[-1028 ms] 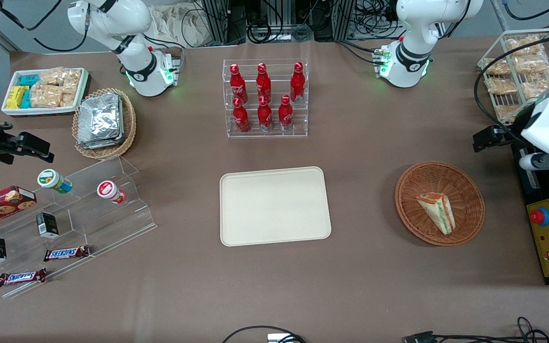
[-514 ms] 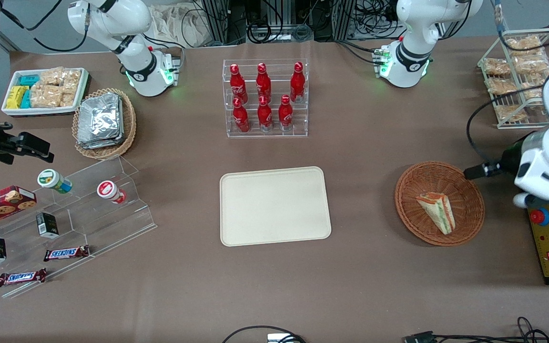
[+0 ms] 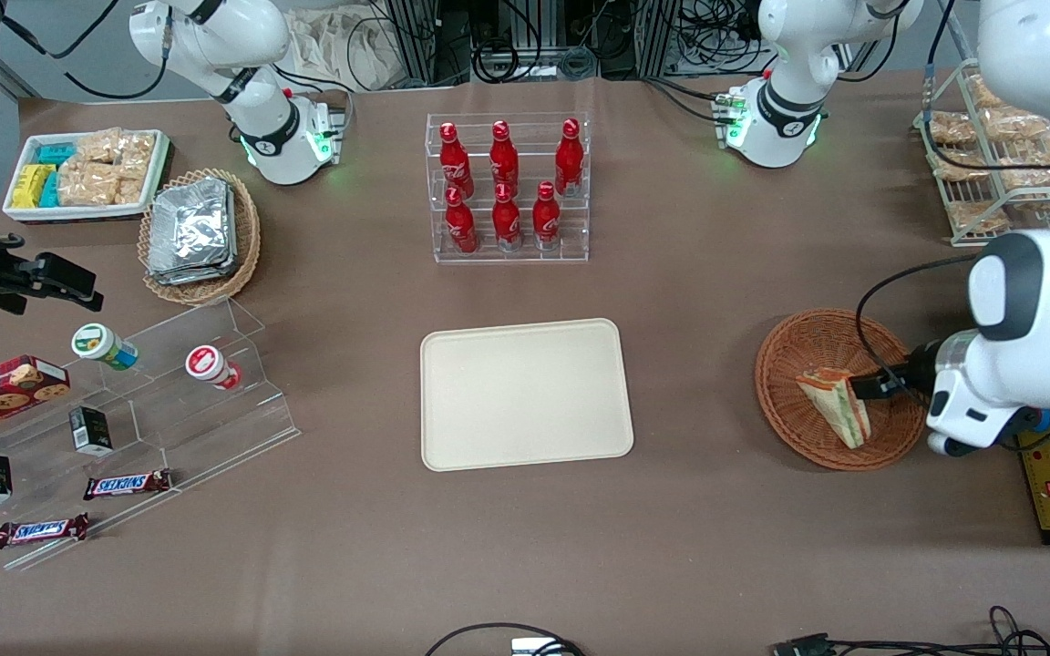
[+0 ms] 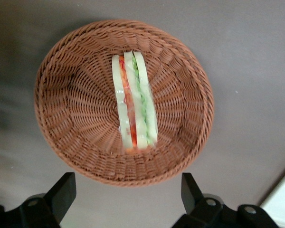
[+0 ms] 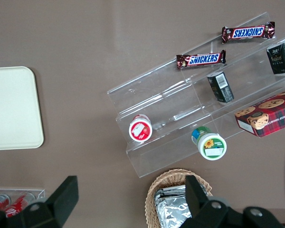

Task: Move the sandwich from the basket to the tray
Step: 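Lower the left gripper onto the sandwich and close it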

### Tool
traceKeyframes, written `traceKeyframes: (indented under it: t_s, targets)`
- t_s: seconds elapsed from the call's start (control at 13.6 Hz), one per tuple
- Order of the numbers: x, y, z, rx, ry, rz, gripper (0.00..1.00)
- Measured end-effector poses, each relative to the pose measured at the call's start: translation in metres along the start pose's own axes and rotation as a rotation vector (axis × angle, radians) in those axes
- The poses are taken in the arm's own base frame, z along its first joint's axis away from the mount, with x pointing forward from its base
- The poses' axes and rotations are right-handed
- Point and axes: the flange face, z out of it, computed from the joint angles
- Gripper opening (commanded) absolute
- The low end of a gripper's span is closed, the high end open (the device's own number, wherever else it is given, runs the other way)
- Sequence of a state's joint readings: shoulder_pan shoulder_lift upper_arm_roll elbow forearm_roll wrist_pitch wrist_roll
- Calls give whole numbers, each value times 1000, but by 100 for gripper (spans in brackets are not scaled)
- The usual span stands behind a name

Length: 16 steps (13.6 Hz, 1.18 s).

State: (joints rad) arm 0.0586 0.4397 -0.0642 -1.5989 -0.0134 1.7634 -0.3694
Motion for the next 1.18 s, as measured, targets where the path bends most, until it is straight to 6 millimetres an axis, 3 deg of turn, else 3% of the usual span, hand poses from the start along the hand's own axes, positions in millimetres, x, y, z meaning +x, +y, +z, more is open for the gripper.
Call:
traceKeyframes:
  t_s: [0.22,0.73,1.18]
  targets:
    - [17,4,37,11,-15,-12,98]
    - [34,8,99,7,-15,-31,99]
    - [39,8,132,22,-59,-44,96]
